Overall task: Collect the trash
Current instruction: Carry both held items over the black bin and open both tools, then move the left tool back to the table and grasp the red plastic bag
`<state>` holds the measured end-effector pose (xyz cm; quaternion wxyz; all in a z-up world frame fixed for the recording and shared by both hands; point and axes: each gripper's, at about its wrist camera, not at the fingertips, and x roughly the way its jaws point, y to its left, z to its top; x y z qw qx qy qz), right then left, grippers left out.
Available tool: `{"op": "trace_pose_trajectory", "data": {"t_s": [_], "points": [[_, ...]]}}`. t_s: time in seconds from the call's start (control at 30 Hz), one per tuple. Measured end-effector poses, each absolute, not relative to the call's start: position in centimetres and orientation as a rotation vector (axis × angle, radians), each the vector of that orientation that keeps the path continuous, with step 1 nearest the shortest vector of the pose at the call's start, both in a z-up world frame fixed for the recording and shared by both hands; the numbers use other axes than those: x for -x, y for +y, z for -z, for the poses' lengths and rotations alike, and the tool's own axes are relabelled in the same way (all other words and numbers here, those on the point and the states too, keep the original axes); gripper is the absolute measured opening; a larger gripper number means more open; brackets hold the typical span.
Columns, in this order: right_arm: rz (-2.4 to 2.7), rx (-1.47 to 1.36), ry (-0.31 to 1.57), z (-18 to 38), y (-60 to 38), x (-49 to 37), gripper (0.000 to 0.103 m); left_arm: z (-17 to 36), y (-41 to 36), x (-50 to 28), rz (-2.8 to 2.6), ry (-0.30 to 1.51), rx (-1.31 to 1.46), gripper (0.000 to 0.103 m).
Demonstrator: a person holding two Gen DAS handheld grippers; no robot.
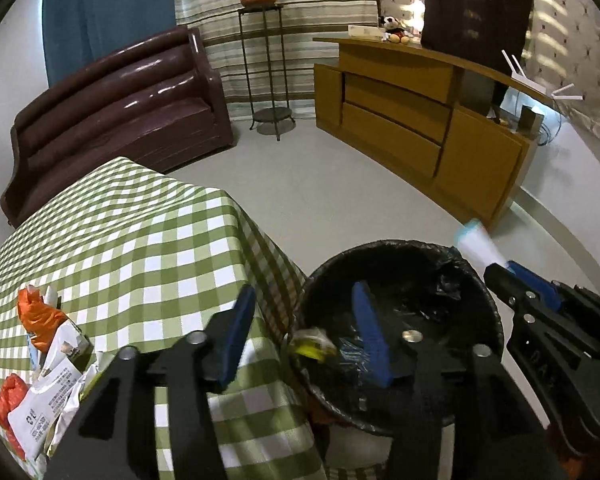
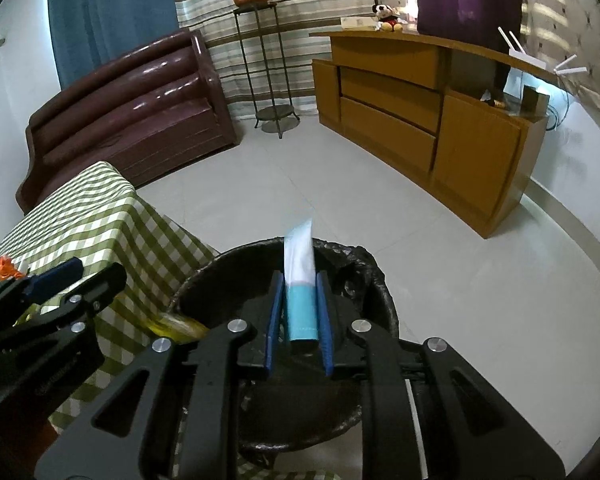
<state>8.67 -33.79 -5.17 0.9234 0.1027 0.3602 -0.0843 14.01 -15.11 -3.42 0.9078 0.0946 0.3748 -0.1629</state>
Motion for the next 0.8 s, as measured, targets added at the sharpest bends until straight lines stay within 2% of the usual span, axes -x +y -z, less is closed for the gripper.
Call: {"op": "trace_pose_trajectory", "data": {"t_s": [0.03,0.07,0.3,0.47,0.8], "points": [[0.178,-0.211,0.737,5.2,-33.8,-8.6,0.026,3.4,-15.1,-14.1,0.333,0.773,-0.198,0.055],[0.181,-0.212,0.736,5.2,-33.9,-8.6,0.028,3.4,-15.1,-14.1,0.329,0.773,-0.197,0.056],[0.192,-0.214,0.731,5.1,-34.0,-8.2,0.029,3.0,-14.6,-14.0,0.318,0.765,-0.195,0.057],[0.194,-0.217,0.733,4.8,-33.6,-7.4,0.035,2.2,-13.8,-13.5,0.312,0.753,-0.192,0.057],[0.150,-0.217,0.737,3.8,-29.9,-5.1,0.037,0.7,-9.7,-11.4,0.275,0.749,-0.181,0.057]]}}
